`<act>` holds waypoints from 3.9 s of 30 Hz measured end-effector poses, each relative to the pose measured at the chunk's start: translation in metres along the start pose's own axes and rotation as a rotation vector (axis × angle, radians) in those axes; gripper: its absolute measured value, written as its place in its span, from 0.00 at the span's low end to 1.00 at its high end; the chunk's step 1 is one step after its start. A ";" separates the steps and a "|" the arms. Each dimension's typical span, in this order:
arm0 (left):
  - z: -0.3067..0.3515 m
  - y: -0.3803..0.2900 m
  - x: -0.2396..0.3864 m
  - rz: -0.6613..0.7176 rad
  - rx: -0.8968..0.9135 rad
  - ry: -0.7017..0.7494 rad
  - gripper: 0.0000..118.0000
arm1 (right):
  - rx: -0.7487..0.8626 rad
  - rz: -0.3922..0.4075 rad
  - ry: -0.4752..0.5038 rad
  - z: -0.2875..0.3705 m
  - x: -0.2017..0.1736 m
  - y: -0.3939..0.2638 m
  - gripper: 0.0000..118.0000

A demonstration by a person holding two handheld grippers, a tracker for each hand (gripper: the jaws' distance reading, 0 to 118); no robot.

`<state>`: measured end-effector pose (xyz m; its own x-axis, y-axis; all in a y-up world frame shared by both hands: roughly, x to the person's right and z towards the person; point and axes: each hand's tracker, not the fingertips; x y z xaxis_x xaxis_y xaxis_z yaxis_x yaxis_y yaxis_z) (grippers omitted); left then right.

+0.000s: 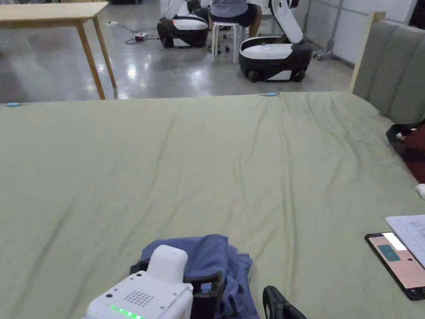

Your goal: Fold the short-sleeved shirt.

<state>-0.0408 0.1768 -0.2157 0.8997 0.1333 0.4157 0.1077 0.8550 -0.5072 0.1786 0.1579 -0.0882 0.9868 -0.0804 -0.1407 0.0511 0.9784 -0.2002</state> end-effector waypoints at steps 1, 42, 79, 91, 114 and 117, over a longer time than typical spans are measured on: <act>0.012 0.003 -0.011 0.052 0.065 -0.028 0.86 | -0.006 -0.010 0.000 -0.001 0.002 0.000 0.00; -0.105 -0.084 -0.143 1.042 -0.119 -0.718 0.95 | -0.479 -0.547 0.157 -0.159 0.038 -0.032 0.00; 0.181 -0.066 -0.572 0.621 -0.186 0.284 0.50 | -0.405 -0.331 0.245 -0.149 -0.092 -0.015 0.00; 0.254 0.013 -0.477 0.318 -0.050 0.668 0.00 | -0.282 -0.182 0.214 -0.128 -0.074 0.033 0.00; 0.154 0.183 -0.103 -0.116 0.515 0.486 0.00 | 0.141 0.137 -0.085 -0.119 -0.027 0.252 0.01; 0.151 0.183 -0.102 -0.068 0.518 0.405 0.00 | 0.158 0.117 -0.079 -0.117 -0.021 0.254 0.01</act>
<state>-0.1766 0.3954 -0.2369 0.9969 -0.0416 0.0662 0.0430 0.9989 -0.0192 0.1525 0.3858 -0.2494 0.9961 0.0449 -0.0759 -0.0474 0.9984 -0.0315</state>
